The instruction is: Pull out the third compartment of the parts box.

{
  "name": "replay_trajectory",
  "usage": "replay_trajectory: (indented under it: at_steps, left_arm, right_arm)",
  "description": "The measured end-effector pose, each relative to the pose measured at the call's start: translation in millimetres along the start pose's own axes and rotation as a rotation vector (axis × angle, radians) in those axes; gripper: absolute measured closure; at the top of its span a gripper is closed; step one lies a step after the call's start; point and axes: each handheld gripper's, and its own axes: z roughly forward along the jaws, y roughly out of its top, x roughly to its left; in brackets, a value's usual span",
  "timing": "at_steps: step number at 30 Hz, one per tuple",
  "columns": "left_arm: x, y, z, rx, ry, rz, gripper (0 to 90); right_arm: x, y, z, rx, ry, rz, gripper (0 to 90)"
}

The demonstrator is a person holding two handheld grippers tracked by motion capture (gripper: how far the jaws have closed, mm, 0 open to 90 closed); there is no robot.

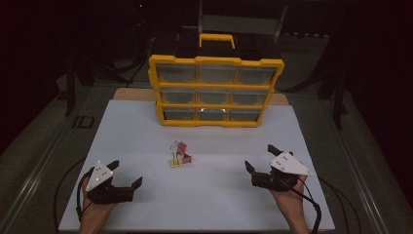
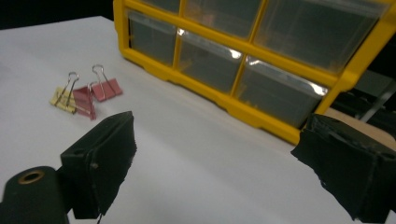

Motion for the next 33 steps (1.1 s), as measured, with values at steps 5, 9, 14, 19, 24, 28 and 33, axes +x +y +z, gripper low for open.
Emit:
replay_trajectory:
  at_steps: [5, 9, 14, 19, 24, 28, 33]
  left_arm:
    - [-0.4, -0.3, 0.3, 0.000, -0.001, 0.000, 0.2]
    - [-1.4, -0.4, 1.3, 0.006, -0.003, 0.005, 0.2]
    - [-2.1, -0.5, 2.0, 0.012, -0.007, 0.013, 0.2]
    - [-2.1, -0.6, 1.9, 0.012, -0.008, 0.013, 0.2]
    - [-2.0, -0.9, 2.4, 0.012, -0.008, 0.010, 0.2]
    - [-2.5, -1.0, 3.1, 0.010, -0.010, 0.010, 0.2]
    - [-2.8, -1.1, 3.4, 0.015, -0.013, 0.010, 0.2]
  right_arm:
    - [0.2, 12.0, 4.5, -0.018, -0.003, -0.002, 10.1]
    - [-0.8, 19.5, 9.0, -0.026, -0.009, -0.001, 10.1]
    - [-2.1, 28.9, 15.0, -0.032, -0.015, -0.001, 10.1]
    - [-3.1, 38.8, 22.1, -0.026, -0.024, -0.020, 10.0]
    - [-5.2, 47.7, 29.0, -0.018, -0.055, -0.056, 10.0]
    - [-9.0, 54.0, 33.1, -0.020, -0.069, -0.057, 10.0]
    - [-14.0, 57.3, 37.9, -0.030, -0.078, -0.038, 10.0]
